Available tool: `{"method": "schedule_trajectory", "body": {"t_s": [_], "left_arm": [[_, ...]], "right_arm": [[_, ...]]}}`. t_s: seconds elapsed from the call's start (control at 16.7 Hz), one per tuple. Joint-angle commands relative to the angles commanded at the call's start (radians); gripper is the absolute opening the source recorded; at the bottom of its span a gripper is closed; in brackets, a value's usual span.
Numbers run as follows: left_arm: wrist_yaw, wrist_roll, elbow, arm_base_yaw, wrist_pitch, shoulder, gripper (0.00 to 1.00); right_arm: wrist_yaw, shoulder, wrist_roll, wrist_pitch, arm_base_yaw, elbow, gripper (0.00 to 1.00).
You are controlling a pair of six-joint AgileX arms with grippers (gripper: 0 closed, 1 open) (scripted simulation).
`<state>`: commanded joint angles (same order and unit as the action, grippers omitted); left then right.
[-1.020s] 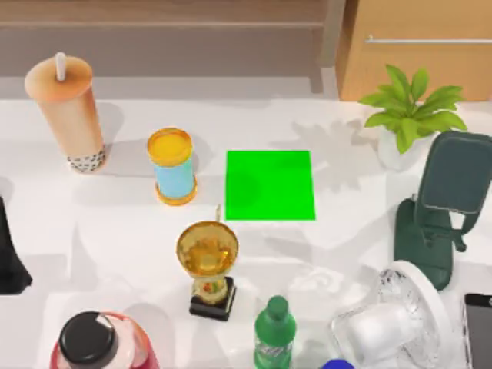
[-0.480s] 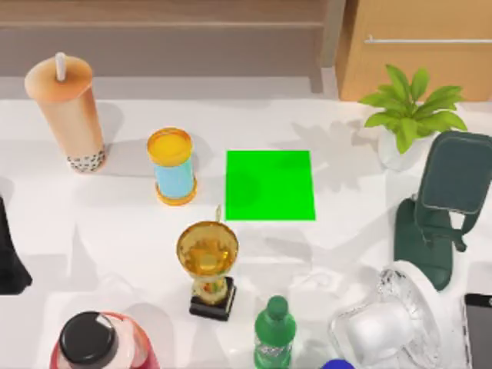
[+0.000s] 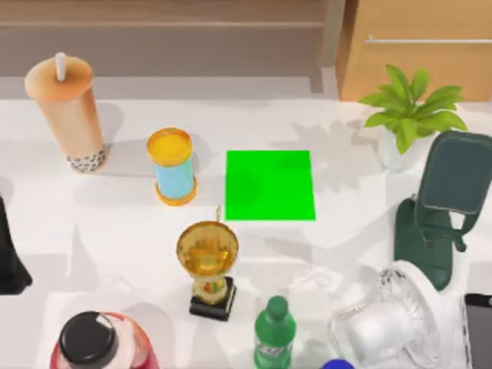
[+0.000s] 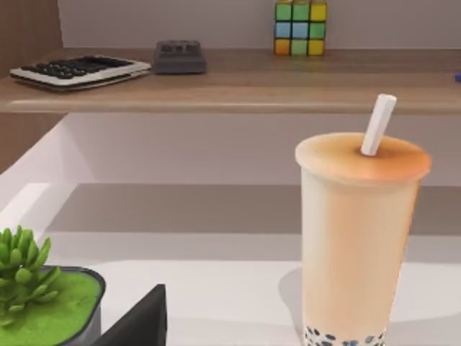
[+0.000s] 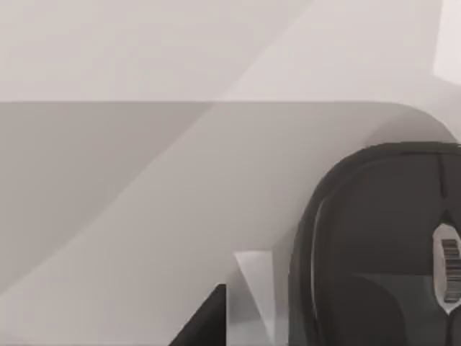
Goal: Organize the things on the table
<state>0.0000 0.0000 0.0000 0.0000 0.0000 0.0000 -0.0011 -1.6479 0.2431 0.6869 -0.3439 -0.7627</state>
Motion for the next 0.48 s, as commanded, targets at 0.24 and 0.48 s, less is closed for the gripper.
{"method": "schedule_trajectory", "body": {"t_s": [0.24,0.48], "left_arm": [[0.0,0.0,0.0,0.0,0.0,0.0,1.0],[0.0,0.0,0.0,0.0,0.0,0.0,1.0]], "right_arm": [[0.0,0.0,0.0,0.0,0.0,0.0,0.1],[0.0,0.0,0.0,0.0,0.0,0.0,0.0]]}}
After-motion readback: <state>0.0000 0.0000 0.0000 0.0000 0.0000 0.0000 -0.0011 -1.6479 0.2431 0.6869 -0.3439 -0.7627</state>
